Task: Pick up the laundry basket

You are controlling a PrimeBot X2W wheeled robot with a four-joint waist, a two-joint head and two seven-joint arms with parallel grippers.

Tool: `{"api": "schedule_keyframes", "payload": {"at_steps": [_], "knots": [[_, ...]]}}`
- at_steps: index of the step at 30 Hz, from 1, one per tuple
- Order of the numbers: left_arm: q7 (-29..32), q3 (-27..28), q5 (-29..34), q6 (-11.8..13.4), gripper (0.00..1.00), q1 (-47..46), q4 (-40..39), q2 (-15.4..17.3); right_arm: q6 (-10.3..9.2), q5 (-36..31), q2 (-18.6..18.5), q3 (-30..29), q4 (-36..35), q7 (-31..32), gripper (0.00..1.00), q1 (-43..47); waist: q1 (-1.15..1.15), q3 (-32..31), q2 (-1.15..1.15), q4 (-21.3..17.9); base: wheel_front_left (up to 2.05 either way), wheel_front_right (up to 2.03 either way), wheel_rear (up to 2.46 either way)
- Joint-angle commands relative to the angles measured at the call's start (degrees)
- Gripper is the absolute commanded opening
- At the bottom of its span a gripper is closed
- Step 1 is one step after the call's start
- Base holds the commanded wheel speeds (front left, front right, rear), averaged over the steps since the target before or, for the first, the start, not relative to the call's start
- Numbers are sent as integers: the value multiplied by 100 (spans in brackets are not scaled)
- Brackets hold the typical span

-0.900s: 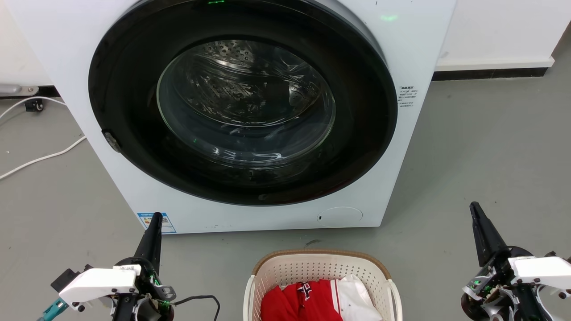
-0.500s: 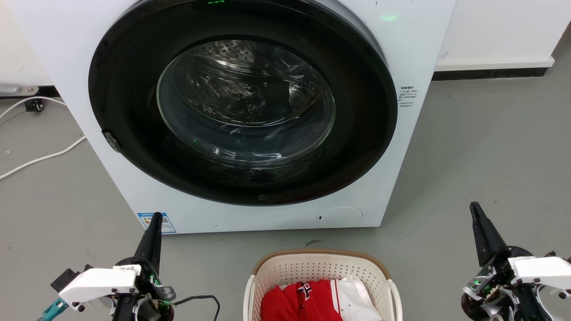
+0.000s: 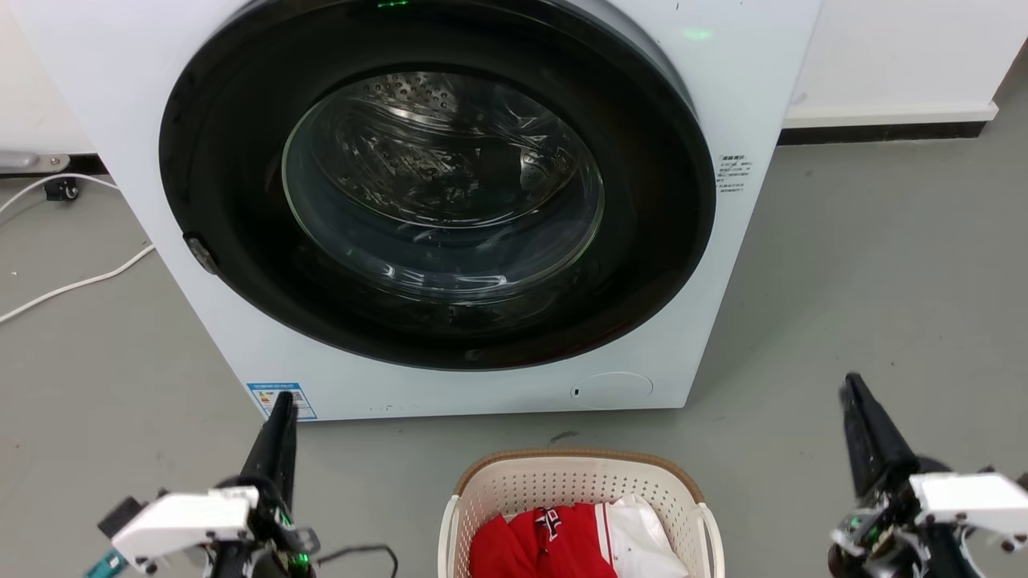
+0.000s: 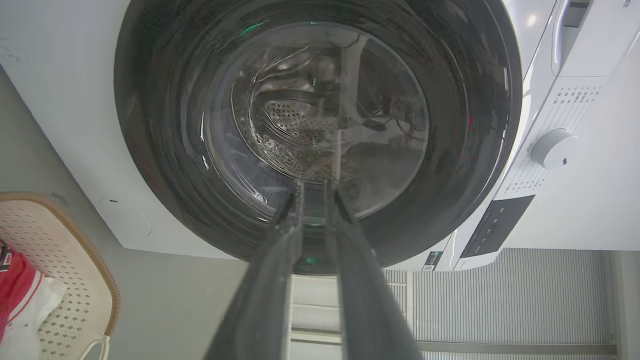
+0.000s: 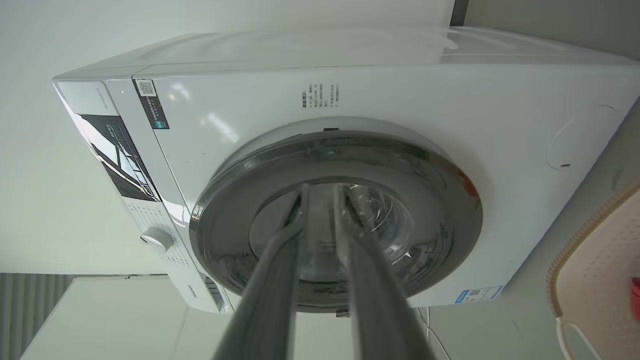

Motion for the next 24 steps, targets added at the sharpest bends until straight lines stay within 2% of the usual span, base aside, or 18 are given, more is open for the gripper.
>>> {"api": "schedule_keyframes", "payload": {"at_steps": [1, 9, 24], "knots": [[-7, -5, 1, 0, 100, 38, 33, -7, 0, -3, 3, 7, 39, -6, 100, 37, 0, 1, 0, 0, 0, 0, 0], [-244, -8, 556, 2, 100, 59, -155, -4, 0, -466, 0, 35, -66, -243, 100, 67, 0, 11, 0, 1, 0, 0, 0], [-634, -212, 2466, 312, 100, 111, -614, 0, 0, -2687, -5, 199, -651, -635, 100, 148, 0, 55, 0, 7, 0, 0, 0]]}}
